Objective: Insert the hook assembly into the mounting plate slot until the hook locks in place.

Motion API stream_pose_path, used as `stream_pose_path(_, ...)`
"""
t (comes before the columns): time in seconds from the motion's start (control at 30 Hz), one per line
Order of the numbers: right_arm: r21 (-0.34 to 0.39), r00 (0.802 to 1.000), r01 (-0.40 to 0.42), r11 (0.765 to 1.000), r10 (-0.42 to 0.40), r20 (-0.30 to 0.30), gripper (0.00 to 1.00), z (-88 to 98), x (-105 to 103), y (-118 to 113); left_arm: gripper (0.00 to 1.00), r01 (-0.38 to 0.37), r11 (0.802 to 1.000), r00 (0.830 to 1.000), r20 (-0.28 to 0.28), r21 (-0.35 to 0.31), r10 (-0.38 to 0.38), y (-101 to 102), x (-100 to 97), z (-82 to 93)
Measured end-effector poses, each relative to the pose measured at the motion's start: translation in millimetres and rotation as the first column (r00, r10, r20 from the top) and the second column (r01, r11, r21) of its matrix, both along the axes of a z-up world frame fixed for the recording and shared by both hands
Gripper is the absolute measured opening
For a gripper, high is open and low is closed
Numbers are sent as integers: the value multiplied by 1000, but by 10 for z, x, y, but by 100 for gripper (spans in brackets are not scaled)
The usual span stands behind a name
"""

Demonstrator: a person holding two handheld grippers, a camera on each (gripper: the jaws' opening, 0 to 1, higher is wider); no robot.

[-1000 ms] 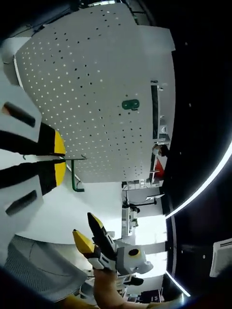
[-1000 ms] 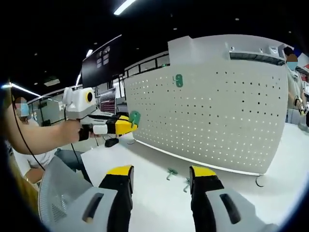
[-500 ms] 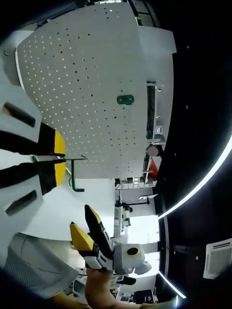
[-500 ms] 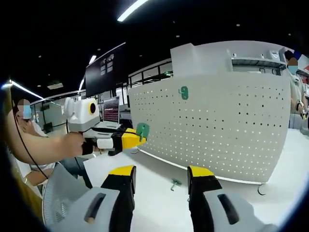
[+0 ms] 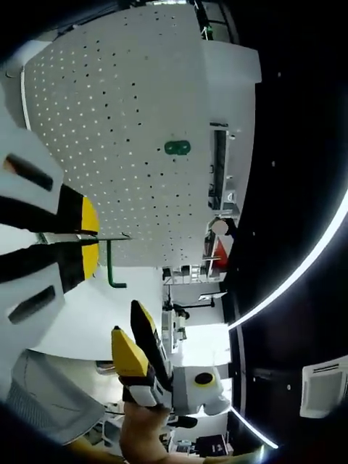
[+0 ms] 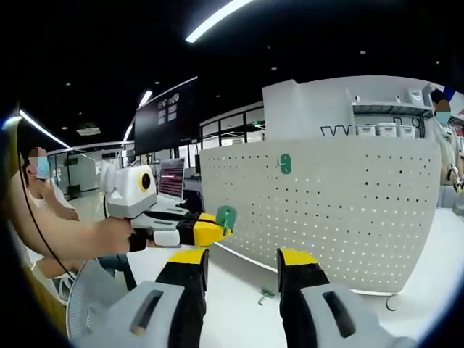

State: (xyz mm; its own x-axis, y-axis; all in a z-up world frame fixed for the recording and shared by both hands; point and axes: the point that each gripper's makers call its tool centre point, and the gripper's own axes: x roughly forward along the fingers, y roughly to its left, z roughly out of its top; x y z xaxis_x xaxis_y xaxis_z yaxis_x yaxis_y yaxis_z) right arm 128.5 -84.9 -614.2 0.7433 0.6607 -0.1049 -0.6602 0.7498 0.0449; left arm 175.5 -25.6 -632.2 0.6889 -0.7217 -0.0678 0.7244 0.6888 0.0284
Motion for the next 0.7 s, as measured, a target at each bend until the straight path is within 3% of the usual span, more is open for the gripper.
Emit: stream_pose_path(0.7, 14, 999, -7, 1000, 6, 49, 27, 138, 11, 150, 2, 34, 997, 999, 8, -67, -34, -125, -87, 106)
